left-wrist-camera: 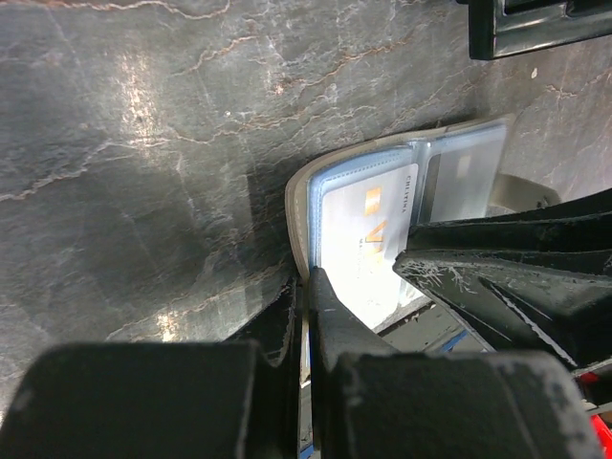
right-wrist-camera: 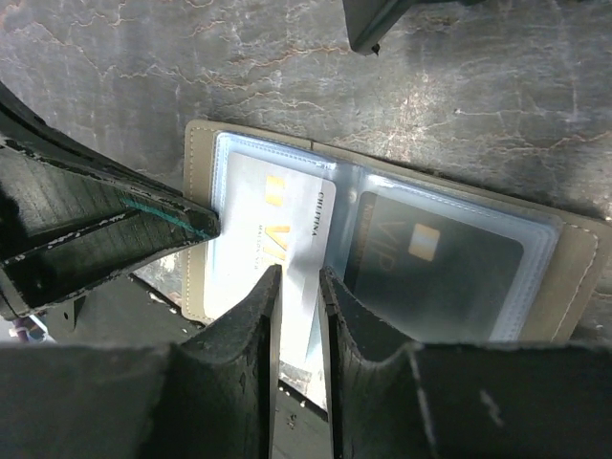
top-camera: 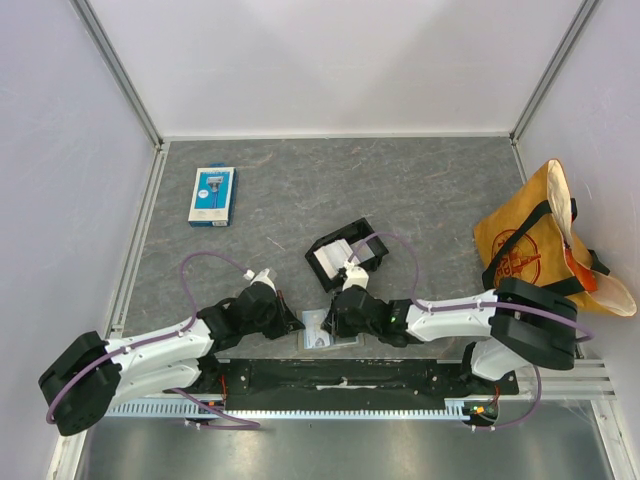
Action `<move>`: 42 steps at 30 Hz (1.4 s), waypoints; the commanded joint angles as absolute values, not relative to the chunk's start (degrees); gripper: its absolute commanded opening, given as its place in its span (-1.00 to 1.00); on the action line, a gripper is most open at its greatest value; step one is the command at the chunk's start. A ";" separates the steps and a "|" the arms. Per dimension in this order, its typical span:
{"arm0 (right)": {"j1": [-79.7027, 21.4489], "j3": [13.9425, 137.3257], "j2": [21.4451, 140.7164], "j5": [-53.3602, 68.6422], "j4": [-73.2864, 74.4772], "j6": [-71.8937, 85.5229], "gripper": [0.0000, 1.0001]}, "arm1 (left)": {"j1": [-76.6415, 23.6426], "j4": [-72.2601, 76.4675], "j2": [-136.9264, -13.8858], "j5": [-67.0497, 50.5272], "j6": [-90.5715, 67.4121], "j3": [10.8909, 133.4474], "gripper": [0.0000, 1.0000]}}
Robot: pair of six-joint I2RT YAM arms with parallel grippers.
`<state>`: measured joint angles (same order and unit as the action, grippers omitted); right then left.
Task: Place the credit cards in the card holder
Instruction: Insert the credit card into the card holder, then pick up the credit card from the storage box.
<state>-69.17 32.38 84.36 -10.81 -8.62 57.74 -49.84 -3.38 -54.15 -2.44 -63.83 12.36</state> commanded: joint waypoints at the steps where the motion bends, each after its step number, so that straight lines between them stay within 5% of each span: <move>1: -70.22 37.00 85.17 -10.63 -8.71 56.08 -0.45 | -49.66 -2.55 -53.53 -1.58 -63.72 12.13 -0.96; 4: -70.05 37.88 81.93 -13.79 -4.94 53.89 -0.35 | -49.66 -2.81 -52.91 -1.41 -63.90 11.95 -0.96; 11: -62.68 43.84 70.41 -18.63 6.14 40.72 0.21 | -49.75 -3.78 -51.15 -0.62 -64.07 11.87 -0.97; 16: -51.35 52.46 73.29 -12.33 10.89 29.11 0.46 | -49.66 -3.69 -50.80 -0.35 -64.16 12.04 -0.96; 28: -38.24 59.68 88.06 6.93 9.50 22.68 0.54 | -49.75 -3.52 -49.13 -0.18 -63.10 12.04 -0.96; 42: -35.68 60.82 96.76 11.25 6.42 23.03 0.61 | -49.57 -3.43 -51.24 -0.18 -62.84 12.66 -0.96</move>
<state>-36.18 58.43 95.31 8.67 8.82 23.88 -49.84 -4.16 -50.72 -1.56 -63.81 12.25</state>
